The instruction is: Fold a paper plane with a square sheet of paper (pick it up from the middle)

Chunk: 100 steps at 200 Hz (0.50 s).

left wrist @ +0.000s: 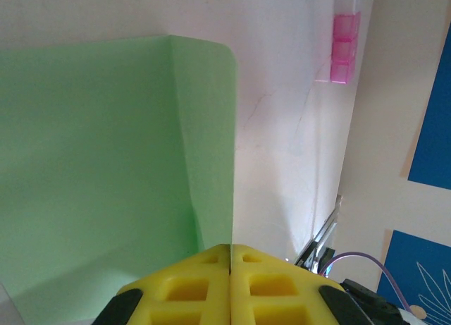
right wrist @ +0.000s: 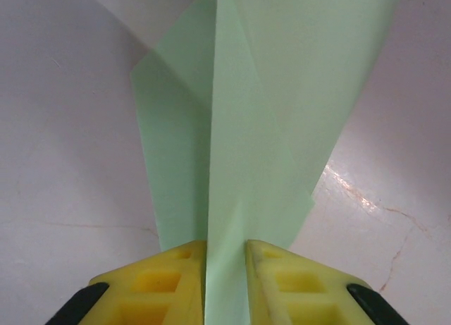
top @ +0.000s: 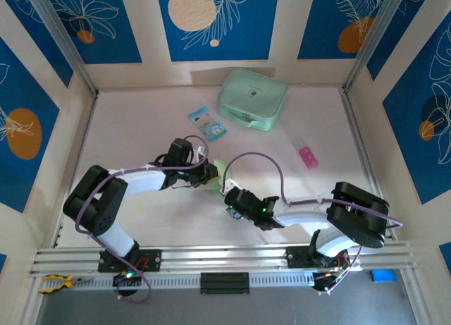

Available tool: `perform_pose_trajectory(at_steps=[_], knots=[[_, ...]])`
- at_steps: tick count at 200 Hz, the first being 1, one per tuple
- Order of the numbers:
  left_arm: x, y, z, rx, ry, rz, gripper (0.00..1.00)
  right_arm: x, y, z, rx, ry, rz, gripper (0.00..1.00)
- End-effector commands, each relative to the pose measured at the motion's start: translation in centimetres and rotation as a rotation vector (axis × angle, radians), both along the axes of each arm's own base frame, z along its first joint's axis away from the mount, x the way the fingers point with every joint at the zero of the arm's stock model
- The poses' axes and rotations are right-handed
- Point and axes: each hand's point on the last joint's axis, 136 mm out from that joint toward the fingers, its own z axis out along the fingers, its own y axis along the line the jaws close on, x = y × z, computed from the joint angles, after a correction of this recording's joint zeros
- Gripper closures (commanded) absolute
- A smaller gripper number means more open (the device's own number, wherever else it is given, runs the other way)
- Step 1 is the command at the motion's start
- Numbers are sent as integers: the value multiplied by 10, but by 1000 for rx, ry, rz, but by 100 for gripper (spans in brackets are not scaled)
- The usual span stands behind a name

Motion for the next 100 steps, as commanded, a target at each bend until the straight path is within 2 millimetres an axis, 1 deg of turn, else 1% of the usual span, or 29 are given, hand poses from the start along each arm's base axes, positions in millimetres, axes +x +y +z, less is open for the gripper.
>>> perform_pose_trajectory(at_steps=[1, 57, 100], knots=[[1, -6, 8, -19, -11, -26, 91, 2, 4, 1, 22, -6, -17, 78], [0, -5, 8, -14, -6, -25, 92, 5, 5, 3, 40, -21, -35, 77], [0, -5, 7, -12, -4, -27, 93, 8, 1, 4, 39, -38, -55, 73]])
